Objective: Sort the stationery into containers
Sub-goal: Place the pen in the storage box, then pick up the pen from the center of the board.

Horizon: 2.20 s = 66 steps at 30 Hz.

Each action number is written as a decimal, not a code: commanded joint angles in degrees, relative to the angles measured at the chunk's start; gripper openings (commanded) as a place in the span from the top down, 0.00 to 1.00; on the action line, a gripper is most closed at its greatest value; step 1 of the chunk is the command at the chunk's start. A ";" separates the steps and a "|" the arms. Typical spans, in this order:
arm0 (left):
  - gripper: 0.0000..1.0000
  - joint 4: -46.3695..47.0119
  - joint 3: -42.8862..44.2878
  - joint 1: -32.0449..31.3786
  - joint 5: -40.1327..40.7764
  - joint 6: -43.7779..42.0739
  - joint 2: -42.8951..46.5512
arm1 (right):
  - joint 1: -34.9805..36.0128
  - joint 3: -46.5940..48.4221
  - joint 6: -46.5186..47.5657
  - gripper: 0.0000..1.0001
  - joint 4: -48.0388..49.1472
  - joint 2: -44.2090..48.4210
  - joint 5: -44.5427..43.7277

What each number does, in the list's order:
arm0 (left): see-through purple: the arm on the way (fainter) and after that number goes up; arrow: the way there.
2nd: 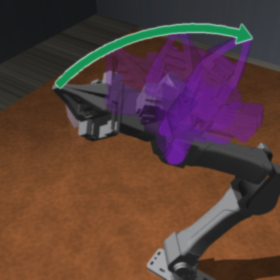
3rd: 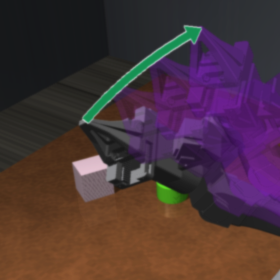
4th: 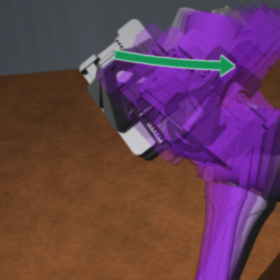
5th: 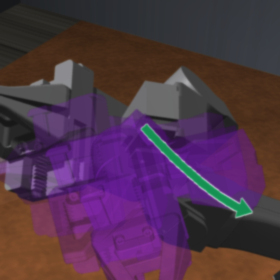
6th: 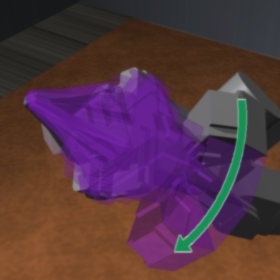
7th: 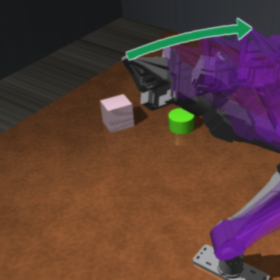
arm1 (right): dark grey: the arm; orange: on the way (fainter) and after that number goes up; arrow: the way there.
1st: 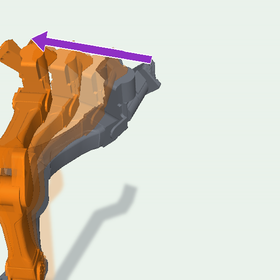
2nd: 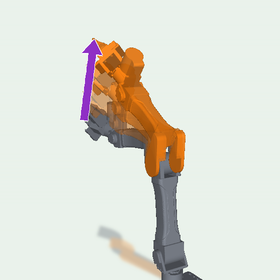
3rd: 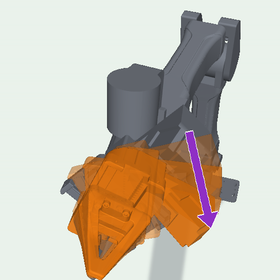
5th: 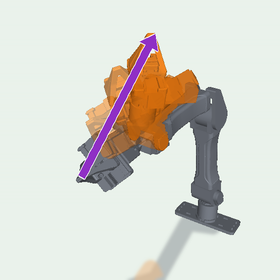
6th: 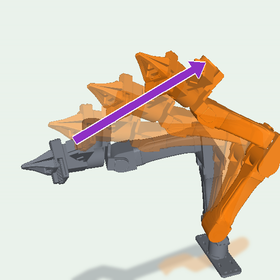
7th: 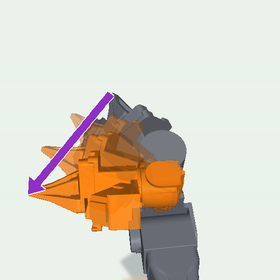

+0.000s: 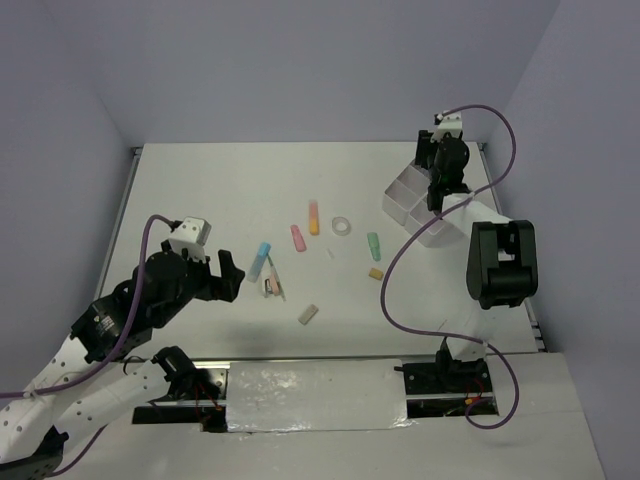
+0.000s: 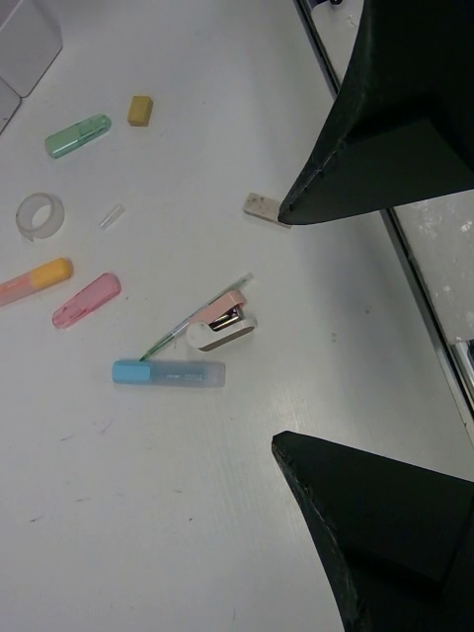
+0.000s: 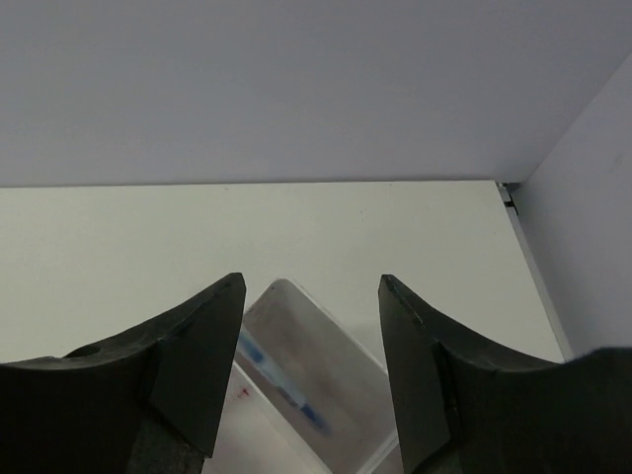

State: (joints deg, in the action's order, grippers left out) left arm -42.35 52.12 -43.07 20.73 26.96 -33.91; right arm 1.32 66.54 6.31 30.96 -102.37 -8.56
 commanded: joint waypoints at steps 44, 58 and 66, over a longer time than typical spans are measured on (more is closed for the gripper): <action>0.02 4.90 2.90 9.76 -1.03 13.90 -17.92 | 52.82 -9.58 -37.33 0.46 -50.99 24.91 -15.87; 0.27 8.51 14.15 4.22 2.47 27.00 -52.03 | 52.47 -19.78 -37.07 0.44 -55.48 42.33 -20.01; 0.34 6.57 17.58 4.22 5.81 31.92 -60.22 | 52.29 -23.04 -36.28 0.44 -53.02 44.62 -18.08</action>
State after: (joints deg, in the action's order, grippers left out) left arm -34.81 67.61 -38.72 23.77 55.29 -92.92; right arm 53.87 44.31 -30.35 -24.08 -59.46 -26.41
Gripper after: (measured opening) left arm 0.666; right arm 0.563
